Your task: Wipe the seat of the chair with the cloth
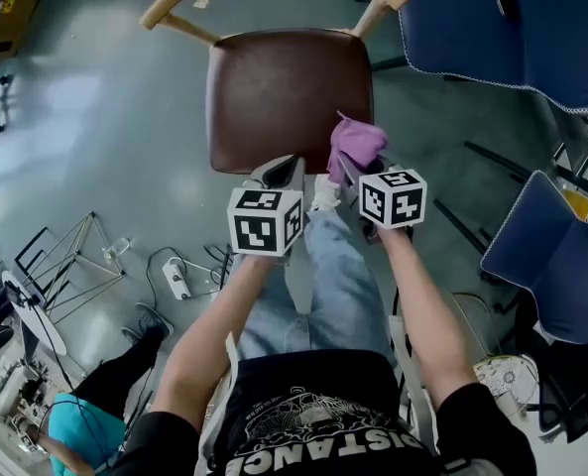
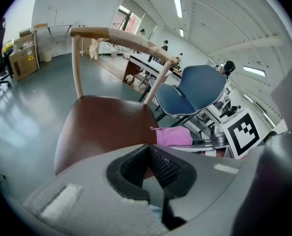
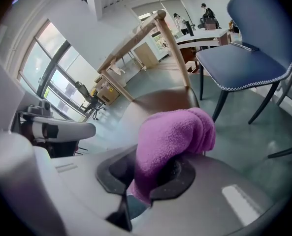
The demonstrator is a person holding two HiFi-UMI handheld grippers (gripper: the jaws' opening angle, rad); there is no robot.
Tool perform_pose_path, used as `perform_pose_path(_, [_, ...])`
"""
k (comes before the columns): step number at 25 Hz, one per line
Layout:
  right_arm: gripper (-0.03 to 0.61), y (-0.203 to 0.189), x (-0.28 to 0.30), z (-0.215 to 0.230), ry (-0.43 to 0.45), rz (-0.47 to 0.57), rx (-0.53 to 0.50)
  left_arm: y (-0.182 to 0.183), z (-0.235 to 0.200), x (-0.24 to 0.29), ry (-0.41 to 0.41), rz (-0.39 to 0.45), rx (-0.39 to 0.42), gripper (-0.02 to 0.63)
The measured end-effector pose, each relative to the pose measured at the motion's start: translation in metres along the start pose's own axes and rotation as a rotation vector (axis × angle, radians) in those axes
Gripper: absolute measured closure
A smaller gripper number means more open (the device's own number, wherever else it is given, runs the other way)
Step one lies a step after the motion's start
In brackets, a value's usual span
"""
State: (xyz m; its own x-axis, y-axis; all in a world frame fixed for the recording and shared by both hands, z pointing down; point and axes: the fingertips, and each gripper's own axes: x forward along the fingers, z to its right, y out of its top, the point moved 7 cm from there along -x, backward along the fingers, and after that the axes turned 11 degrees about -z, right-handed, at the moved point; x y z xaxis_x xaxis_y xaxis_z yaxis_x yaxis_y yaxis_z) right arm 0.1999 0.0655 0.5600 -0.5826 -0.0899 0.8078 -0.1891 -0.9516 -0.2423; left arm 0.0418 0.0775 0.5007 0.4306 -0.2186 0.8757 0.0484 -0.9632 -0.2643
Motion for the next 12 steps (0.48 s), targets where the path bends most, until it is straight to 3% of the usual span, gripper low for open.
perform_pose_path(12, [0.514,0.045,-0.076,-0.114,0.010,0.112,-0.084,0.024,0.018,-0.112,0.015,0.091,0.048,0.615])
